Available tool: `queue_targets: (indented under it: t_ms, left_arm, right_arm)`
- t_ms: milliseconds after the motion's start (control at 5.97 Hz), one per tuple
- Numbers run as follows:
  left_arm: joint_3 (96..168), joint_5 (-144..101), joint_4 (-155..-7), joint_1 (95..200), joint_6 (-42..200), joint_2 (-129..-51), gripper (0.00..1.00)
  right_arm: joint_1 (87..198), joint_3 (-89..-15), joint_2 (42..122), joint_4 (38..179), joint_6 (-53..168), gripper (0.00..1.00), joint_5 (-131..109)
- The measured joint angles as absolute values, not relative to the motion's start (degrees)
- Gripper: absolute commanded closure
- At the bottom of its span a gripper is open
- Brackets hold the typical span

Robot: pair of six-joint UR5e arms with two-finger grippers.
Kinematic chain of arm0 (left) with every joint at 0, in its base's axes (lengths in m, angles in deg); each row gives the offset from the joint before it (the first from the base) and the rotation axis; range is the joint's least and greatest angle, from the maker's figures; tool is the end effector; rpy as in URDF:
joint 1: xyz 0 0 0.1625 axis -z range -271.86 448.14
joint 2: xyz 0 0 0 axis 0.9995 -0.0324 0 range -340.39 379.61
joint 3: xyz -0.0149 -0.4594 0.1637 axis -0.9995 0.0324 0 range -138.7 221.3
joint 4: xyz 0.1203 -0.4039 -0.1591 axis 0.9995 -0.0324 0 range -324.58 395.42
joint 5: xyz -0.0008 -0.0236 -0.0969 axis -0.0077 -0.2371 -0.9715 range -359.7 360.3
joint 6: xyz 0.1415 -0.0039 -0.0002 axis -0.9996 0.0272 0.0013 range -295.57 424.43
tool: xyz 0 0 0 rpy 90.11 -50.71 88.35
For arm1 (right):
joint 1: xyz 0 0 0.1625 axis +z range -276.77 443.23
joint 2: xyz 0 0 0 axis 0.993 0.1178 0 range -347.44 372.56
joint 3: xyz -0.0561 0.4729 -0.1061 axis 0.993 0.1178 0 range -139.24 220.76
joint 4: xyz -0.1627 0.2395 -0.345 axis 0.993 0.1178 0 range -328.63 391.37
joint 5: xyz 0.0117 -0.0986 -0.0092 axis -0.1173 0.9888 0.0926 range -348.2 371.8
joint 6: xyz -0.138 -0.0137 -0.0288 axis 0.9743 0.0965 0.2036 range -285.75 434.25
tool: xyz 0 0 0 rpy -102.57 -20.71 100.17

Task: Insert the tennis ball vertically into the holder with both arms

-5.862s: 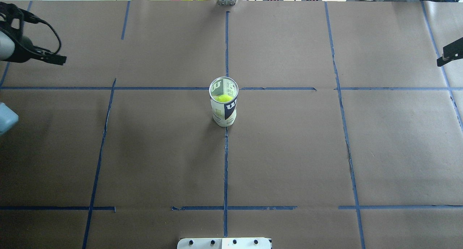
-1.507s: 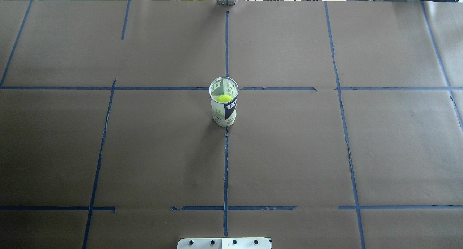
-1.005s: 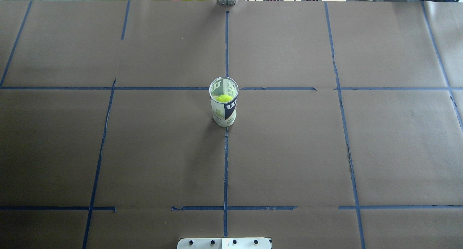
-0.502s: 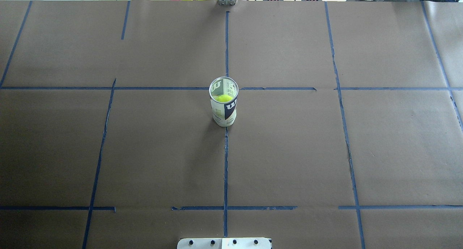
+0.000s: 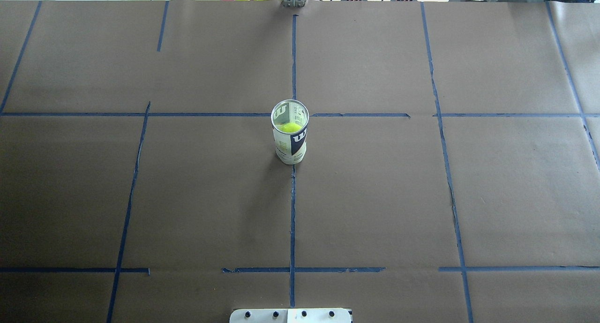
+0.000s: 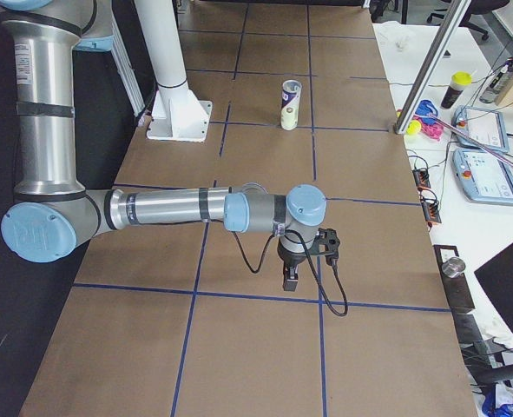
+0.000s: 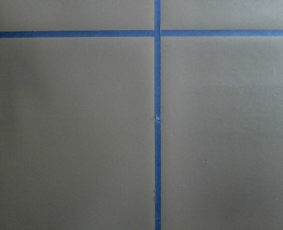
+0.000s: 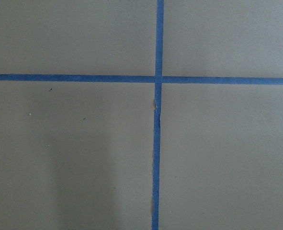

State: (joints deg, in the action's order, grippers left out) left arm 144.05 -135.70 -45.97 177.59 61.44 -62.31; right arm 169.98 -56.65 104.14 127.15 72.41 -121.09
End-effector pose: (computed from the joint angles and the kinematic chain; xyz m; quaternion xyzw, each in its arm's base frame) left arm -0.0271 -0.4533 0.7156 -0.0234 0.3911 0.0150 0.9199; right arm 0.0077 -0.5156 0.7102 -0.0159 -0.3653 -0.0116 0.9307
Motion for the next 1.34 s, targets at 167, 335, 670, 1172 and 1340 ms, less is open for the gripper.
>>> queue_targets:
  t_ms: [167, 335, 670, 1172, 1340]
  left_arm:
    - [143.78, -135.50, -46.00, 177.56, 61.44, -62.31, 0.00]
    - [143.55, -135.26, -46.12, 177.53, 61.42, -62.28, 0.00]
    - [143.05, -134.90, -46.19, 177.53, 58.97, -62.23, 0.00]
    - [143.01, -134.74, -45.83, 177.53, 58.85, -62.50, 0.00]
    - [143.15, -134.71, -45.83, 177.53, 60.66, -62.52, 0.00]
  right_arm:
    - [169.98, -56.63, 104.13, 127.11, 72.40, 0.00, -121.10]
    - [169.98, -56.60, 104.08, 127.09, 72.40, 0.00, -121.12]
    - [169.98, -56.55, 104.12, 127.08, 72.40, 0.00, -121.18]
    - [169.98, -56.62, 104.14, 127.08, 72.40, 0.00, -121.22]
    - [169.98, -56.66, 104.14, 127.08, 72.40, 0.00, -121.20]
